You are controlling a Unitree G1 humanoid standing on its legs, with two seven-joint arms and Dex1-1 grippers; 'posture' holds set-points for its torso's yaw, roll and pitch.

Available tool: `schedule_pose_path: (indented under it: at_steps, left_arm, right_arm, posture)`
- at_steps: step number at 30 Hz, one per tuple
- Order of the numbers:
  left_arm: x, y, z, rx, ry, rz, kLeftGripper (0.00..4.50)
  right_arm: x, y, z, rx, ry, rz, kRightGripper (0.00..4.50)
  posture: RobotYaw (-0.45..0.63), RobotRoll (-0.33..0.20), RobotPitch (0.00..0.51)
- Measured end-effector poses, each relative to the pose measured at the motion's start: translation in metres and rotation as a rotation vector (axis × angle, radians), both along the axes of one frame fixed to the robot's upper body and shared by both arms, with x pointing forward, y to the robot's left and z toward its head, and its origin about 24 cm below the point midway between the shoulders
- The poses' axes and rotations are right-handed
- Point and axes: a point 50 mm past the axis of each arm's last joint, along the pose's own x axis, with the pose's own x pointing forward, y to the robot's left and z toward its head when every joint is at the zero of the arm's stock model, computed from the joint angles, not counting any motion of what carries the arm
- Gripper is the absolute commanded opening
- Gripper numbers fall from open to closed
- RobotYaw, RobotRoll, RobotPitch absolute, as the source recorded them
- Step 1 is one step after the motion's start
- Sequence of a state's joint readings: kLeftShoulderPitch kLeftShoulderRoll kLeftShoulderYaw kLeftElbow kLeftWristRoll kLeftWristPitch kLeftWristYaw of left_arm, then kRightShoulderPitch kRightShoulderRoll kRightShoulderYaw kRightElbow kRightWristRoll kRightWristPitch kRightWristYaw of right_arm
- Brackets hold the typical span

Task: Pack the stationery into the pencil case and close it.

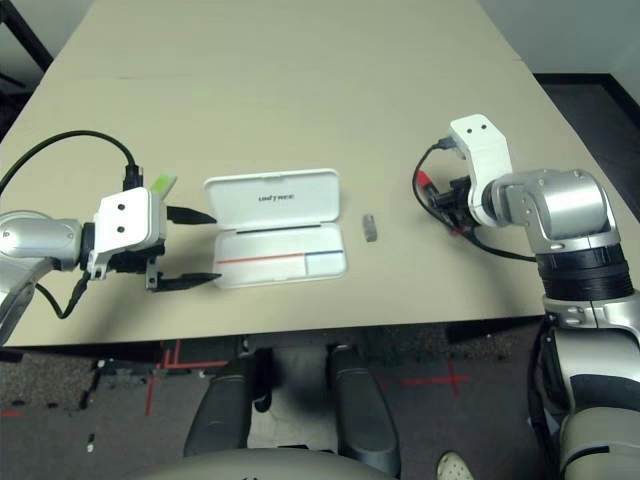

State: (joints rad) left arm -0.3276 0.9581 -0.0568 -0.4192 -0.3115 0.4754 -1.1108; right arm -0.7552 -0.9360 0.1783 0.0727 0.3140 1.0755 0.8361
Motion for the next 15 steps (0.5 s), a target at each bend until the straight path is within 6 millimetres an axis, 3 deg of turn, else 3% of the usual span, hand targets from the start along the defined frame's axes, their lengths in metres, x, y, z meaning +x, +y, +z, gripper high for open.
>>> schedule_pose_path:
  at_steps: [3, 15]
  left_arm:
    - [0.000, 0.000, 0.000, 0.000, 0.000, 0.001, 4.50]
    - [-0.001, 0.005, 0.003, 0.030, 0.001, 0.006, 4.50]
  right_arm:
    - [-0.004, 0.006, 0.017, -0.031, -0.030, 0.195, 0.49]
    - [-0.015, 0.039, 0.046, -0.103, 0.001, 0.783, 0.49]
  posture:
    - [0.01, 0.000, 0.217]
    - [0.02, 0.000, 0.212]
